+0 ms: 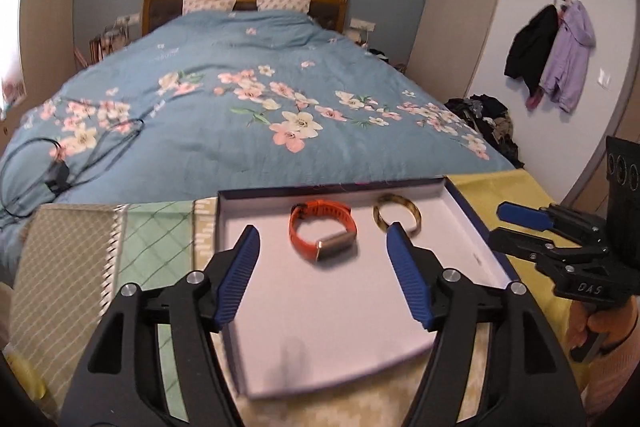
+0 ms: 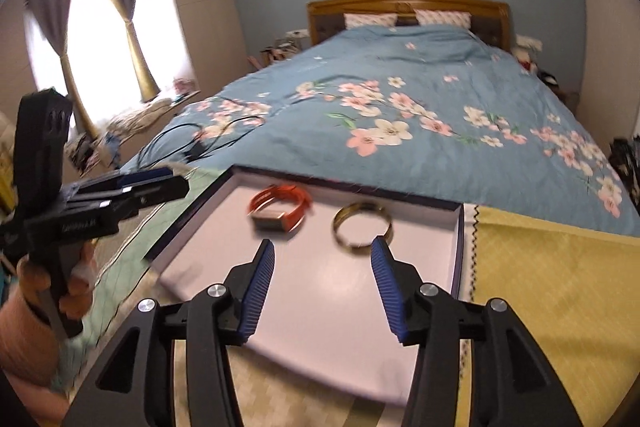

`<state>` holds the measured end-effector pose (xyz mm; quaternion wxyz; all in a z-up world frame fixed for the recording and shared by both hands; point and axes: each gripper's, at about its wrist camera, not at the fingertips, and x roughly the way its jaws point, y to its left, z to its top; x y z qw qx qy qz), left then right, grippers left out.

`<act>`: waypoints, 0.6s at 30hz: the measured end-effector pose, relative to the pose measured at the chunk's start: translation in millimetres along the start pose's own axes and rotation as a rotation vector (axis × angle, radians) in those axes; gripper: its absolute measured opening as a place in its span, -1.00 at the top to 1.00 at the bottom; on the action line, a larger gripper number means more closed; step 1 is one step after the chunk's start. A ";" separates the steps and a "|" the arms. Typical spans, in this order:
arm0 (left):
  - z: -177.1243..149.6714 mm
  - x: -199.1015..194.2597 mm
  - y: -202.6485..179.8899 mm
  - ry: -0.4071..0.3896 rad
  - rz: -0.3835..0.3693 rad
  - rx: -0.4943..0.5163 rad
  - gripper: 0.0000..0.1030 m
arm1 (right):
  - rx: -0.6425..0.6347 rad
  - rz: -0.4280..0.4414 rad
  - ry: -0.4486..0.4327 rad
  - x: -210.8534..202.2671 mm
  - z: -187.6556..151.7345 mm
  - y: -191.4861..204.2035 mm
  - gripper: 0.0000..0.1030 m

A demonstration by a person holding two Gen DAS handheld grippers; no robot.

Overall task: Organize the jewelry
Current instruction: 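Carry the watch band and bangle into the box and open both tools, then grasp the clear bead bracelet with the right tool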

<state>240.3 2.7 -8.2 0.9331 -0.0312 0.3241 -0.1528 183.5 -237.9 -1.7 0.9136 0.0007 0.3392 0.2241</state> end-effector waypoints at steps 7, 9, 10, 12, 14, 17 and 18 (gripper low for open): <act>-51.9 -59.9 -17.0 -0.027 -0.010 0.079 -0.30 | -0.059 0.047 0.029 -31.9 -52.0 19.4 0.08; -68.9 -68.3 -25.6 -0.012 -0.020 0.100 -0.30 | -0.072 0.056 0.052 -37.2 -68.3 23.6 0.11; -74.4 -70.3 -27.1 -0.006 -0.024 0.103 -0.30 | -0.071 0.052 0.059 -38.5 -73.9 24.2 0.13; -87.9 -74.5 -31.8 0.008 -0.030 0.106 -0.30 | -0.056 0.062 0.087 -41.7 -87.7 23.4 0.24; -99.7 -79.5 -37.0 0.015 -0.035 0.112 -0.30 | -0.050 0.054 0.100 -45.7 -99.0 25.0 0.31; -113.3 -82.6 -41.8 0.026 -0.044 0.114 -0.30 | -0.057 0.063 0.112 -49.9 -110.2 30.6 0.38; -116.7 -83.3 -43.8 0.027 -0.043 0.118 -0.30 | -0.069 0.060 0.116 -50.4 -113.0 33.9 0.38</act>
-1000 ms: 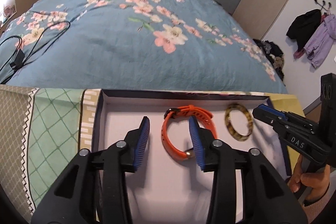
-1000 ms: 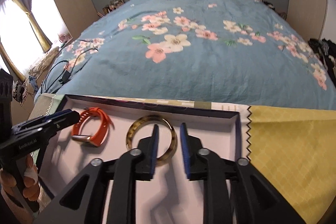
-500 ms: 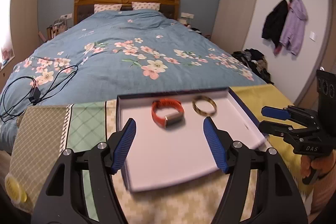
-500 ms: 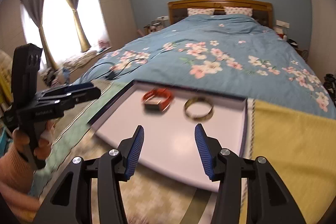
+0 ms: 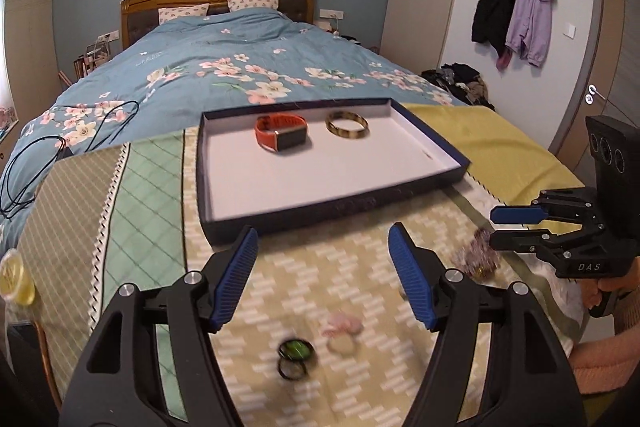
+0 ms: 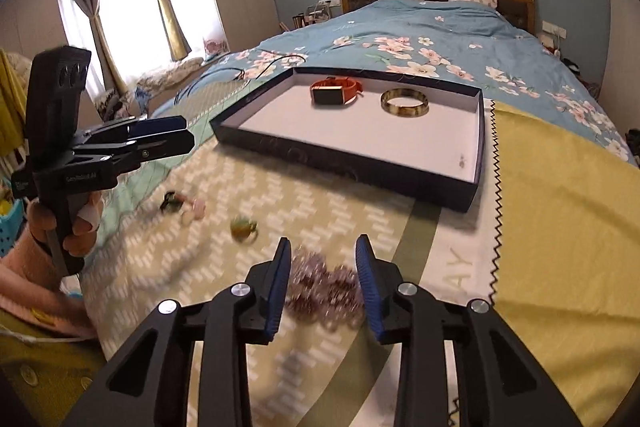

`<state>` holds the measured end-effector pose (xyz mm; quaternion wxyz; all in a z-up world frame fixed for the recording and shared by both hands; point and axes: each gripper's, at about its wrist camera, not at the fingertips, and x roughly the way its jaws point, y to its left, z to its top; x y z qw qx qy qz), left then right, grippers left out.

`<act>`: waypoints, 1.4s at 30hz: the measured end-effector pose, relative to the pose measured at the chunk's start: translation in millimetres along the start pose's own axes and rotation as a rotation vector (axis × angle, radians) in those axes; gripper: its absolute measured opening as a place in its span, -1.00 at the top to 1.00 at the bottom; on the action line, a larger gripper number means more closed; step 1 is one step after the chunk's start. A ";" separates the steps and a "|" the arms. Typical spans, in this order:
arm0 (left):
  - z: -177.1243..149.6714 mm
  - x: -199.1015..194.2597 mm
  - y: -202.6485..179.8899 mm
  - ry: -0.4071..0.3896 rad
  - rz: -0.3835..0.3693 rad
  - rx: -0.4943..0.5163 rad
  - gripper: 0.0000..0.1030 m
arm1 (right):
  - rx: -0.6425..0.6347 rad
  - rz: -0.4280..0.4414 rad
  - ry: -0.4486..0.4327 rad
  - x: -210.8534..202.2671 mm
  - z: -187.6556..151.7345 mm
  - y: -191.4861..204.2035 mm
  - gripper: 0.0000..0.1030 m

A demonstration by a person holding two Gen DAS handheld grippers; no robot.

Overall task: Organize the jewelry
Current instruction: 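Grasp the clear bead bracelet with the right tool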

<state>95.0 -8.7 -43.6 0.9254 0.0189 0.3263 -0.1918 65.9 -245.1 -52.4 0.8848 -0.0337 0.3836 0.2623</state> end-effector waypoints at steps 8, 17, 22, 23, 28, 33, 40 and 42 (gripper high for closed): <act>-15.5 -3.1 -6.0 0.016 -0.017 -0.019 -0.30 | -0.071 -0.029 0.032 10.7 -10.3 20.9 0.39; -22.2 1.7 -8.8 0.035 -0.031 -0.031 -0.30 | -0.094 -0.084 0.061 17.2 -16.4 25.1 0.54; -24.2 1.8 -12.1 0.035 -0.038 -0.020 -0.30 | -0.072 -0.071 0.055 14.5 -15.3 21.6 0.63; -24.6 1.8 -12.4 0.035 -0.040 -0.019 -0.30 | -0.063 -0.065 0.051 13.9 -14.7 20.6 0.76; -24.7 1.3 -13.2 0.033 -0.047 -0.015 -0.30 | -0.020 -0.033 0.024 5.3 -9.4 14.7 0.85; -25.3 0.0 -15.8 0.031 -0.061 -0.001 -0.30 | 0.017 0.003 -0.007 -3.2 -2.0 9.2 0.85; -26.9 2.5 -22.2 0.041 -0.082 0.023 -0.30 | 0.065 0.048 -0.060 -15.6 9.2 3.6 0.85; -27.6 3.0 -23.0 0.043 -0.085 0.028 -0.30 | 0.080 0.062 -0.076 -19.2 11.9 1.4 0.85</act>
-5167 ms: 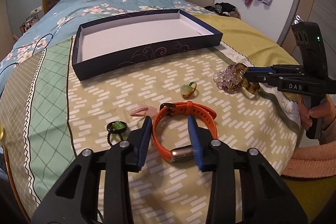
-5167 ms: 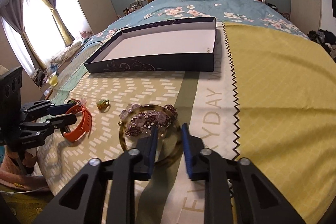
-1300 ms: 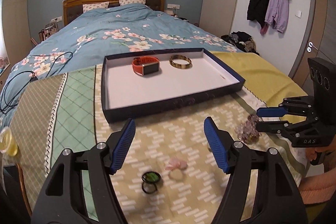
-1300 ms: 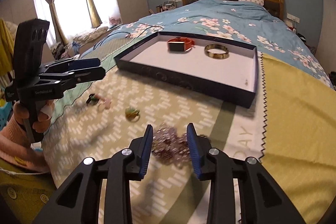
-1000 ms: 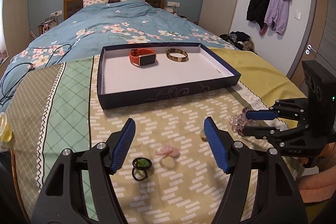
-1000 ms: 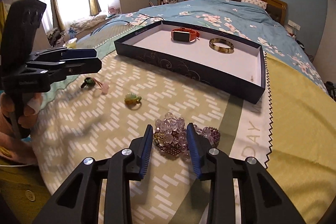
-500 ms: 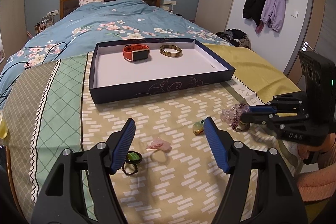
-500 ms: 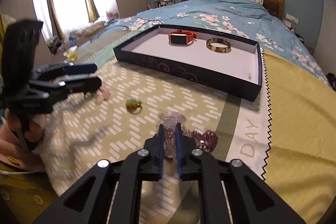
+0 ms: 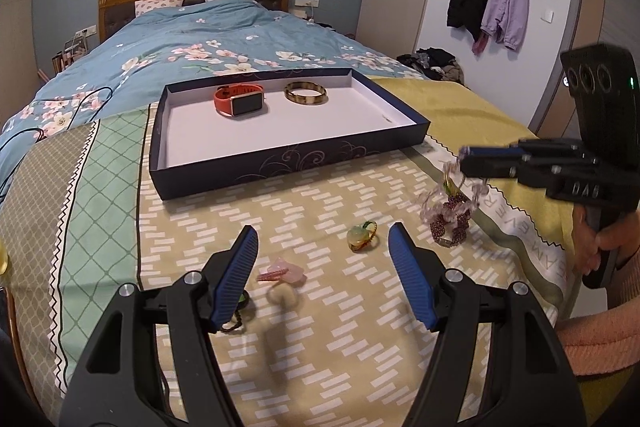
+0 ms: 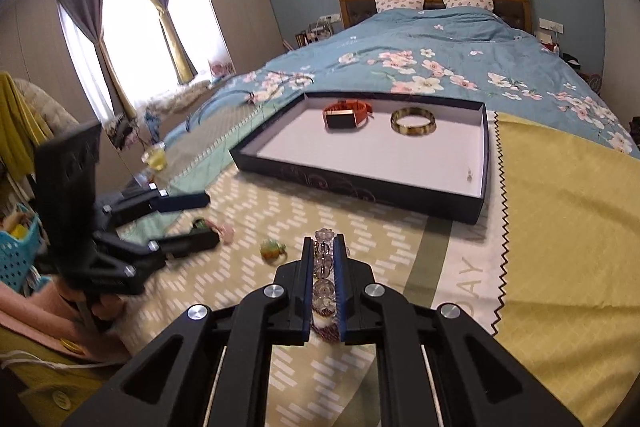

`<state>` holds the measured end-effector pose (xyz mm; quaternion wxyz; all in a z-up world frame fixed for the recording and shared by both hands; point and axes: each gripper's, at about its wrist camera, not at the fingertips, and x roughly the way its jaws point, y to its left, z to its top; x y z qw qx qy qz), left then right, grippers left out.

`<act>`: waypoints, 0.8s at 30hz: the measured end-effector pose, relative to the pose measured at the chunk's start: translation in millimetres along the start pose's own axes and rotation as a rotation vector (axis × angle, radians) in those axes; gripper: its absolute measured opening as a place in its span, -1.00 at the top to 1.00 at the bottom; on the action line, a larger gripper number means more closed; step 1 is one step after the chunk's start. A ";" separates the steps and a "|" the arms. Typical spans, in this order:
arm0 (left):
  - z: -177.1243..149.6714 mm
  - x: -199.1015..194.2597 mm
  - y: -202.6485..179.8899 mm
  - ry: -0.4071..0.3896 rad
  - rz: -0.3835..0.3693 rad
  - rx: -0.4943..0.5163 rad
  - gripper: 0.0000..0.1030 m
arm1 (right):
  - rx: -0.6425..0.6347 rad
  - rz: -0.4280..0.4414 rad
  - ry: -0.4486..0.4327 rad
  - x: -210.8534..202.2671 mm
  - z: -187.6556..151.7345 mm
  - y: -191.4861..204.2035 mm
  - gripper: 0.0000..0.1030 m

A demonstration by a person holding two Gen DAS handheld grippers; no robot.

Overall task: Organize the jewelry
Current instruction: 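Grasp the clear bead bracelet with the right tool, then grasp the pink hair tie with the left tool while the right tool holds the bead bracelet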

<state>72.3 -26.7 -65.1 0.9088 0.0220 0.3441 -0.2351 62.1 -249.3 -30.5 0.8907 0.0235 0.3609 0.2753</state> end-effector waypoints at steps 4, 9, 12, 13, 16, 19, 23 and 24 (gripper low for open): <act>-0.4 0.0 0.2 0.000 -0.009 -0.002 -0.30 | 0.026 0.020 -0.028 -5.9 5.7 -3.3 0.85; -1.4 0.2 1.7 0.003 -0.012 -0.010 -0.30 | 0.040 0.040 0.028 10.3 1.1 -4.2 0.84; -1.8 0.5 2.1 0.004 -0.014 -0.011 -0.30 | 0.036 0.041 0.078 23.3 -7.5 -3.6 0.84; -1.7 1.0 2.2 0.005 -0.014 -0.012 -0.30 | 0.036 0.033 0.089 26.0 -10.0 -4.5 0.84; -1.7 1.2 2.5 0.006 -0.016 -0.012 -0.30 | 0.048 0.048 0.120 30.8 -16.8 -6.9 0.77; -2.5 1.5 2.6 0.008 -0.018 -0.012 -0.30 | 0.021 0.002 0.138 32.5 -24.1 -5.8 0.73; -2.8 1.8 3.6 0.008 -0.019 -0.016 -0.30 | 0.003 -0.018 0.142 31.5 -25.3 -3.9 0.84; -2.9 1.5 3.9 0.008 -0.019 -0.017 -0.30 | -0.007 -0.029 0.144 31.4 -25.4 -2.4 0.84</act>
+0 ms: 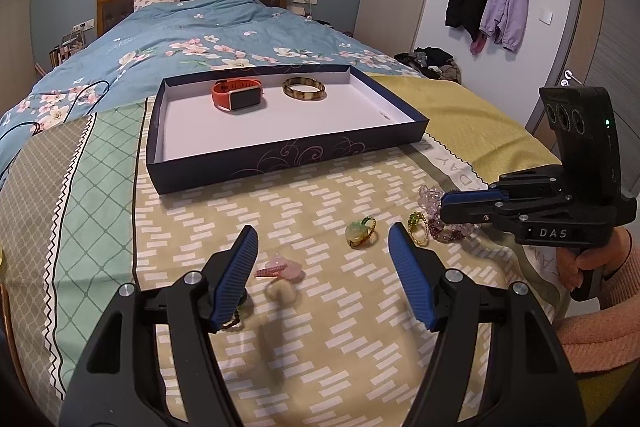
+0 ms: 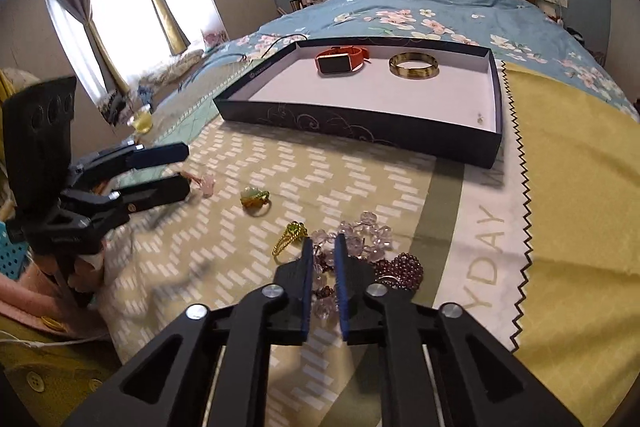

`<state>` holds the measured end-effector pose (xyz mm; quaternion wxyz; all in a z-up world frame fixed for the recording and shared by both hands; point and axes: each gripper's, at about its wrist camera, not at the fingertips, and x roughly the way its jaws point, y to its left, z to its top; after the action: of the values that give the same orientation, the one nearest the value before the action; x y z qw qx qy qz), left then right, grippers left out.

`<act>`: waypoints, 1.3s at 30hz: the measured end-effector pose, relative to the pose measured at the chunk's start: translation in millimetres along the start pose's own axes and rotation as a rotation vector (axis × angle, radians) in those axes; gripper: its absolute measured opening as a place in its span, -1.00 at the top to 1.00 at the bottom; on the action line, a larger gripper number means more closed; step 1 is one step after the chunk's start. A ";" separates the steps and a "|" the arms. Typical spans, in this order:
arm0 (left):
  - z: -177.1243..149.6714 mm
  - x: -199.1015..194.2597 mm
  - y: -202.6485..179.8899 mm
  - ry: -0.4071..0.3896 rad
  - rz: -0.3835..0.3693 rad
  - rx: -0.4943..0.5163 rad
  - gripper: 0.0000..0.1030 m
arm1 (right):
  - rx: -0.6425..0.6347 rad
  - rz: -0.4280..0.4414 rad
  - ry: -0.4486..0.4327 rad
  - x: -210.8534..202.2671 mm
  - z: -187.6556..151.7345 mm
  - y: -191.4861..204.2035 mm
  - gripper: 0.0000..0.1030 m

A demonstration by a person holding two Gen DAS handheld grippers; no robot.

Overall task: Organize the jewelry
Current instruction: 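Grasp the pink hair tie with the left tool while the right tool holds the bead bracelet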

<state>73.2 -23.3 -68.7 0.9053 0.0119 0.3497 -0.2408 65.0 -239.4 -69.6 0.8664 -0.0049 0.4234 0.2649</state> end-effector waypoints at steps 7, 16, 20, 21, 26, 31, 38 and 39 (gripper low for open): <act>-6.7 -9.9 4.2 0.012 0.015 0.016 -0.30 | -0.049 -0.037 0.017 -1.0 -3.1 7.6 0.54; -9.0 -8.9 9.4 0.038 0.023 0.017 -0.13 | -0.033 -0.048 -0.020 -7.2 0.9 2.5 1.00; -5.7 -8.8 14.9 0.038 0.027 0.020 -0.13 | -0.002 -0.020 -0.054 -14.3 6.0 -2.4 1.00; -5.6 -8.0 16.3 0.043 0.030 0.023 -0.11 | 0.007 -0.011 -0.063 -16.4 7.9 -4.3 1.00; -4.5 1.0 19.3 0.081 0.033 0.050 0.00 | 0.040 0.016 -0.111 -25.6 16.7 -9.4 1.00; -5.4 7.2 19.0 0.105 0.022 0.064 0.09 | 0.041 -0.016 -0.074 -19.6 16.3 -12.5 0.78; -6.3 16.5 16.5 0.147 0.011 0.078 0.42 | 0.048 -0.032 -0.002 1.7 9.0 -17.4 0.31; -6.9 17.5 16.4 0.153 0.011 0.078 0.50 | 0.040 -0.035 0.007 4.4 8.6 -16.5 0.33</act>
<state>87.3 -15.0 -87.5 0.8761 0.0672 0.4081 -0.2477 81.1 -249.6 -70.8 0.8693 0.0043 0.4313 0.2413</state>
